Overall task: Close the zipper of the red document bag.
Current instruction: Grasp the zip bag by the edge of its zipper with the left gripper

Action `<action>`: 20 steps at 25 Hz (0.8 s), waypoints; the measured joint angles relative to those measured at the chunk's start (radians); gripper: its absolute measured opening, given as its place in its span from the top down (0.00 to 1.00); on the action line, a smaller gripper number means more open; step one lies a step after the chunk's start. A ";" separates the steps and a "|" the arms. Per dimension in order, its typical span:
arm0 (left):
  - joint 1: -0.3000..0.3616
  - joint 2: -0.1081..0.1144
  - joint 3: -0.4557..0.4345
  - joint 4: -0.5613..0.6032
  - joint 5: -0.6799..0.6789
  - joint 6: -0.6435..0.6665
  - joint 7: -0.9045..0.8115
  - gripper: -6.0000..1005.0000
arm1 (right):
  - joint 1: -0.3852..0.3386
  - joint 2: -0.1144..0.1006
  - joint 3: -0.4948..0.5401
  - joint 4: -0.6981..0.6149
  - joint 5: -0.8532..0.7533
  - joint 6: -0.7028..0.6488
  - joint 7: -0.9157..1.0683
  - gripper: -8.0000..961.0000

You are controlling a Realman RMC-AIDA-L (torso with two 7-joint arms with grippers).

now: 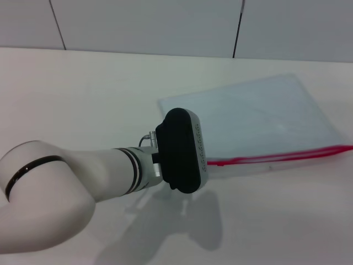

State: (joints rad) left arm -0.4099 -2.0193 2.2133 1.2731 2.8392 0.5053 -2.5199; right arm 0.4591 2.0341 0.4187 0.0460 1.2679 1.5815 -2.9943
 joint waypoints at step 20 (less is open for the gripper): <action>0.100 -0.006 -0.030 0.014 0.034 -0.179 0.098 0.94 | 0.101 -0.007 -0.142 -0.197 -0.290 -0.001 -0.004 0.29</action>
State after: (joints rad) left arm -0.3094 -2.0252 2.1838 1.2868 2.8732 0.3259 -2.4221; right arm 0.5597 2.0270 0.2769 -0.1506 0.9775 1.5806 -2.9987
